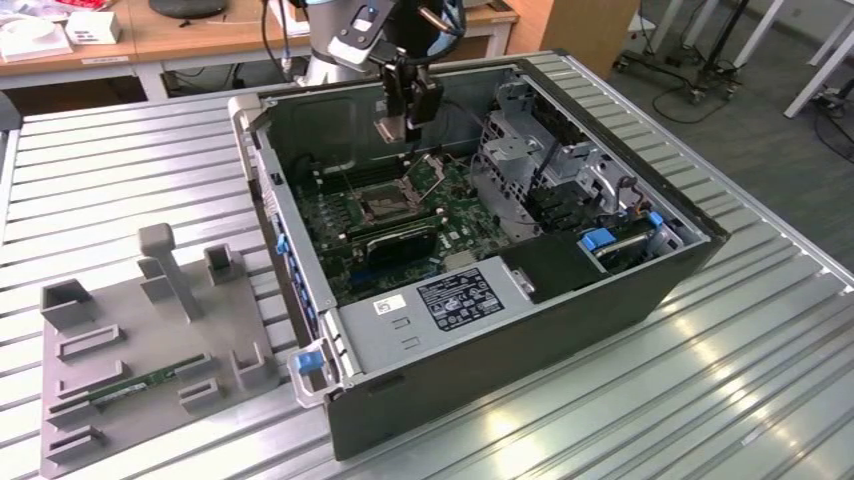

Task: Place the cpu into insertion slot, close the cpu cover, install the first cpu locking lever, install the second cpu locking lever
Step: 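Place the cpu into insertion slot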

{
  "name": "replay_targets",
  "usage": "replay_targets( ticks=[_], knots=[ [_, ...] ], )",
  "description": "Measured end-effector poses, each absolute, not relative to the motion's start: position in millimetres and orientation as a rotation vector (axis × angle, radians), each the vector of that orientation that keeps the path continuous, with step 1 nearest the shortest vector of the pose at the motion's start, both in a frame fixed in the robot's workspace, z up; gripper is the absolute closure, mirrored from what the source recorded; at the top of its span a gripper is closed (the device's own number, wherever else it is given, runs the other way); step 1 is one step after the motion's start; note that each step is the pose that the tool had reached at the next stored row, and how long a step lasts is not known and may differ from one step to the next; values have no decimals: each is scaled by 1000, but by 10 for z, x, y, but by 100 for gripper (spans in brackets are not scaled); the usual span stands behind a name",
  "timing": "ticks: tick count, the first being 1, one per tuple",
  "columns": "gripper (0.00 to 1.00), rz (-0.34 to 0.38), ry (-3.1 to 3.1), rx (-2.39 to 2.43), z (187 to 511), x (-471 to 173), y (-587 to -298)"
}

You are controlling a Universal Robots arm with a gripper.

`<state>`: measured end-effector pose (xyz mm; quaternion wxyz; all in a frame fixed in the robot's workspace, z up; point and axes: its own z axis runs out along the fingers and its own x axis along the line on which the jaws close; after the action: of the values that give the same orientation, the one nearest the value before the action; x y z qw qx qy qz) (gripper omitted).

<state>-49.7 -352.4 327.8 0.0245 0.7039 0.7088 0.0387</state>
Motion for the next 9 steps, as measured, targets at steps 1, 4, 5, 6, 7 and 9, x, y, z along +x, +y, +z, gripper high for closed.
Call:
replay_targets(
  ticks=[1, 4, 5, 6, 7, 9],
  knots=[
    [46, 120, 2192, 2178, 3260, -499, -3521],
    [46, 120, 2193, 2178, 3206, -498, -3517],
    [46, 120, 2193, 2178, 3188, -499, -3517],
    [46, 120, 2193, 2178, 3169, -499, -3517],
    [46, 119, 2193, 2178, 3151, -499, -3517],
    [46, 119, 2193, 2178, 3115, -499, -3517]
  ],
)
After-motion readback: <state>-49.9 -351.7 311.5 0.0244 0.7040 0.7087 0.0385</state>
